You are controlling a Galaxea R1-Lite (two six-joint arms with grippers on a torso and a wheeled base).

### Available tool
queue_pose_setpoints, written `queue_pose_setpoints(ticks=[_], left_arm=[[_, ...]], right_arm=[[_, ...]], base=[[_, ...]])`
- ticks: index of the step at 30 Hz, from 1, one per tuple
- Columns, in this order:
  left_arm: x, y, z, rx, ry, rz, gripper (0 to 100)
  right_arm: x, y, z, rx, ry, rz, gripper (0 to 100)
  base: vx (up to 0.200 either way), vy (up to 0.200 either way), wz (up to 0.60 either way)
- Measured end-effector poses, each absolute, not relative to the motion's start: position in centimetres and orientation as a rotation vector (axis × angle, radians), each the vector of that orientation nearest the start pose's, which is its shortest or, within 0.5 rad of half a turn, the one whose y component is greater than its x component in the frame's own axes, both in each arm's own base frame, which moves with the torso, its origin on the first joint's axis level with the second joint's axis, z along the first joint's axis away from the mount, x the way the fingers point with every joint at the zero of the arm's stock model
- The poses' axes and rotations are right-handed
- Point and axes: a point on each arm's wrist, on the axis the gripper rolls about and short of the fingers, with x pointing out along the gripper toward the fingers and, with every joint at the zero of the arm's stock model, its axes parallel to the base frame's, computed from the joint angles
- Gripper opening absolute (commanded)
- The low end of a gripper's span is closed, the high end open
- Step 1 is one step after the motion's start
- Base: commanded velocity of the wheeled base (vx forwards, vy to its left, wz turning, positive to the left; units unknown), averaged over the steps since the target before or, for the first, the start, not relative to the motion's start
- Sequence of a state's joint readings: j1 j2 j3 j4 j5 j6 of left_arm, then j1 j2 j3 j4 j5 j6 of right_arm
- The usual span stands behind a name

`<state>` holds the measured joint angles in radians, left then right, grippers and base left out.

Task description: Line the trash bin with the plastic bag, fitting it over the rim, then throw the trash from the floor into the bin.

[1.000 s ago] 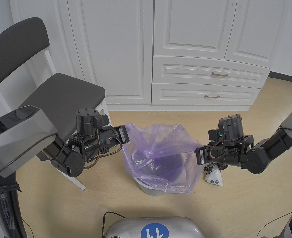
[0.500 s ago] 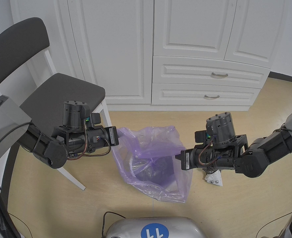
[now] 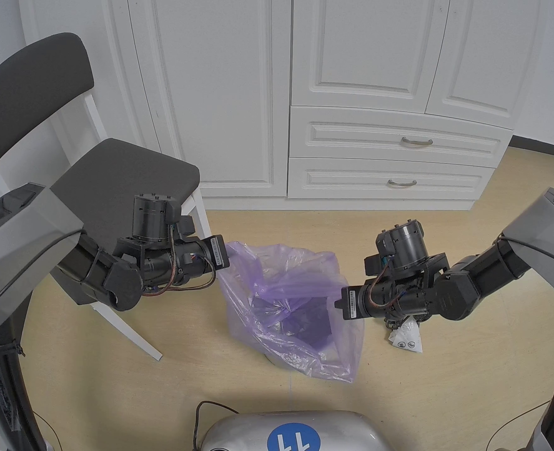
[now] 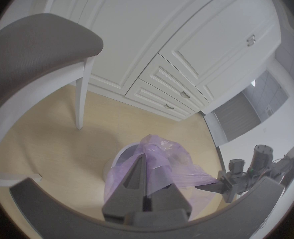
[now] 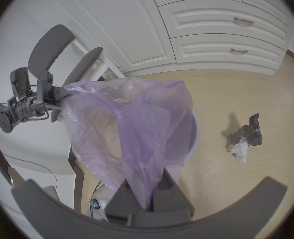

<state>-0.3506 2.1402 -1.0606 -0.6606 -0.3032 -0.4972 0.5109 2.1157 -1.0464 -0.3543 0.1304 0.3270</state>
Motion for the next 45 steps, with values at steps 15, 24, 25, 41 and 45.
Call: queue_pose_setpoints(ticks=[15, 24, 25, 41, 45], left_arm=[[41.3, -17.3, 8.1, -0.624, 0.506, -0.353, 0], [41.2, -19.0, 7.0, -0.623, 0.5, -0.377, 0], [41.2, -19.1, 7.0, -0.625, 0.487, -0.385, 0], [40.1, -21.4, 4.5, -0.655, 0.342, -0.502, 0], [39.9, -21.4, 3.3, -0.645, 0.377, -0.499, 0]], right_arm=[[38.3, 16.9, 6.4, 0.273, 0.663, 0.415, 0], [40.5, 15.5, 5.8, 0.349, 0.41, 0.421, 0], [40.7, 15.3, 5.5, 0.353, 0.402, 0.418, 0], [42.4, 12.3, 3.4, 0.389, 0.242, 0.421, 0], [42.1, 11.8, 2.7, 0.39, 0.248, 0.44, 0]], base=[[0.0, 0.0, 0.0], [0.0, 0.0, 0.0], [0.0, 0.0, 0.0], [0.0, 0.0, 0.0], [0.0, 0.0, 0.0]])
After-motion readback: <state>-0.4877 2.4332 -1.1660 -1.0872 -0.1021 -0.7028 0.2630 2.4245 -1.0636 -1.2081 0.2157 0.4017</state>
